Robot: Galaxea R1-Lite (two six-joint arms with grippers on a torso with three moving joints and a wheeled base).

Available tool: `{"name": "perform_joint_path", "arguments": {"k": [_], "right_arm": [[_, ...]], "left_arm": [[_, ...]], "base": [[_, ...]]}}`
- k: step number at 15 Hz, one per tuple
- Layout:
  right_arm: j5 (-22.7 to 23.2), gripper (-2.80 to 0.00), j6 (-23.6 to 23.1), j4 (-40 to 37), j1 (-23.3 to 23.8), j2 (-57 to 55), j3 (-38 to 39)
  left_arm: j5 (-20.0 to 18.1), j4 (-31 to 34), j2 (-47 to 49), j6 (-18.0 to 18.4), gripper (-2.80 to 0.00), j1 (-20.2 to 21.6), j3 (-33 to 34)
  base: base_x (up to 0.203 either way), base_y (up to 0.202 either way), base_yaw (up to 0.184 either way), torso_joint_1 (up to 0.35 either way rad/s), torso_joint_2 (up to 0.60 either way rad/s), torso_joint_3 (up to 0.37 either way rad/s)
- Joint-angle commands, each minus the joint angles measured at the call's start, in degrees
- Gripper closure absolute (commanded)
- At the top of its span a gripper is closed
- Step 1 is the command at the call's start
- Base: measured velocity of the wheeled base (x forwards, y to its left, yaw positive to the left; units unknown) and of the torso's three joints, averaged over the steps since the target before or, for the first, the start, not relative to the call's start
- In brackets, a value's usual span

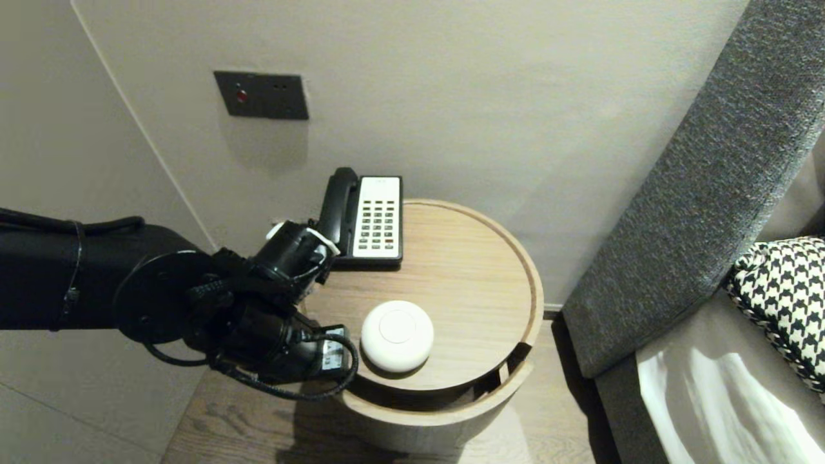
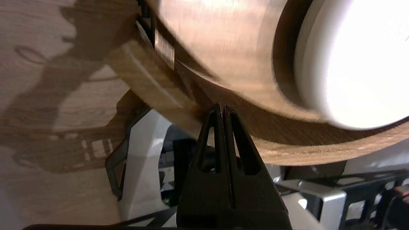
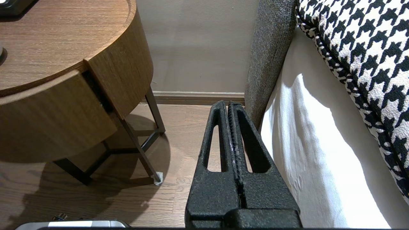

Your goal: Open the nightstand drawer

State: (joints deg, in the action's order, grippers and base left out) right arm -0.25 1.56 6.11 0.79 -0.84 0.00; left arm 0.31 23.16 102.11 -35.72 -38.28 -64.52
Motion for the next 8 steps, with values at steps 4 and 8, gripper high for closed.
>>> {"name": "perform_joint_path", "arguments": {"k": [4, 8], "right_arm": [[-0.02, 0.0, 0.02, 0.04, 0.0, -0.04, 2.29], [-0.02, 0.0, 0.02, 0.04, 0.0, -0.04, 2.29]], "left_arm": [[0.1, 0.07, -2.48, -0.32, 0.0, -1.64, 2.64], [0.04, -1.19, -3.83, -0.95, 0.0, -3.44, 6.57]], "base": [[0.0, 0.0, 0.0, 0.0, 0.0, 0.0], [0.0, 0.0, 0.0, 0.0, 0.0, 0.0]]}}
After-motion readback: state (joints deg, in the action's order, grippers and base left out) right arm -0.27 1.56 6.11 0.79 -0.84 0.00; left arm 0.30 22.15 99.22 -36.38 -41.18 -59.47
